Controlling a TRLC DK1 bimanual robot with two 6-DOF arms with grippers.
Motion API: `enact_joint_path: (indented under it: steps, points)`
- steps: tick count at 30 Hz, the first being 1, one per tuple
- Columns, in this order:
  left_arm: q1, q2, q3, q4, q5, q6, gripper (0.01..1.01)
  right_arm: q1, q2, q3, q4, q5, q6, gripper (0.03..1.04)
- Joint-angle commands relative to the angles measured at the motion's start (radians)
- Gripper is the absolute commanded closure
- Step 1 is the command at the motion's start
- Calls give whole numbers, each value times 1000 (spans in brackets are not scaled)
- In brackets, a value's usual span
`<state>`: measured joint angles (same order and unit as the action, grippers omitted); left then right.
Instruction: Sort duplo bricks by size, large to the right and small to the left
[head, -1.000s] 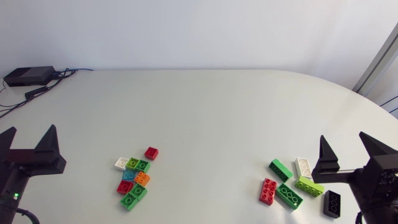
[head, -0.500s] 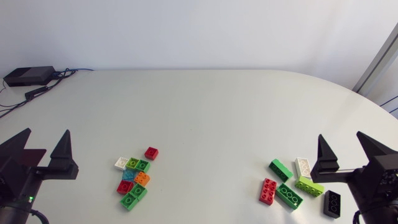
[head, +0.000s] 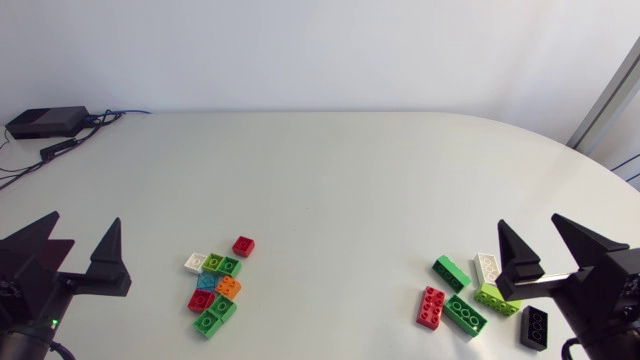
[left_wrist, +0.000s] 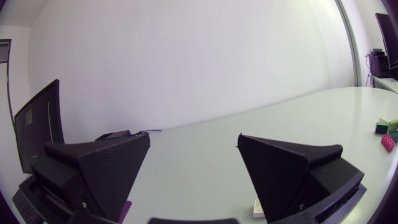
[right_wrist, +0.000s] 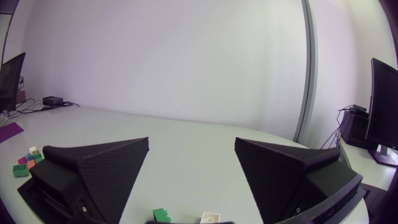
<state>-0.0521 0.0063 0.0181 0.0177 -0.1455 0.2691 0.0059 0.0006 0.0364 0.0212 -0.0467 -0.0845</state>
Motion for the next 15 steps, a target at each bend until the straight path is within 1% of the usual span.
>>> enact_joint_path:
  steps: [1,5,9,12,15]
  points:
    - [14,1,-18,-4,14,10,44,-12,-8,-39,-12,-8,32,67]
    - [64,11,-18,-4,15,15,44,-23,-7,-39,-12,-8,32,67]
    - [70,11,-18,-1,15,16,44,-24,-7,-39,-12,-4,32,67]
    - [72,-12,-20,2,15,13,44,-26,-7,-38,-26,38,31,67]
    - [72,-17,-20,5,15,13,44,-27,-5,-38,-26,38,31,67]
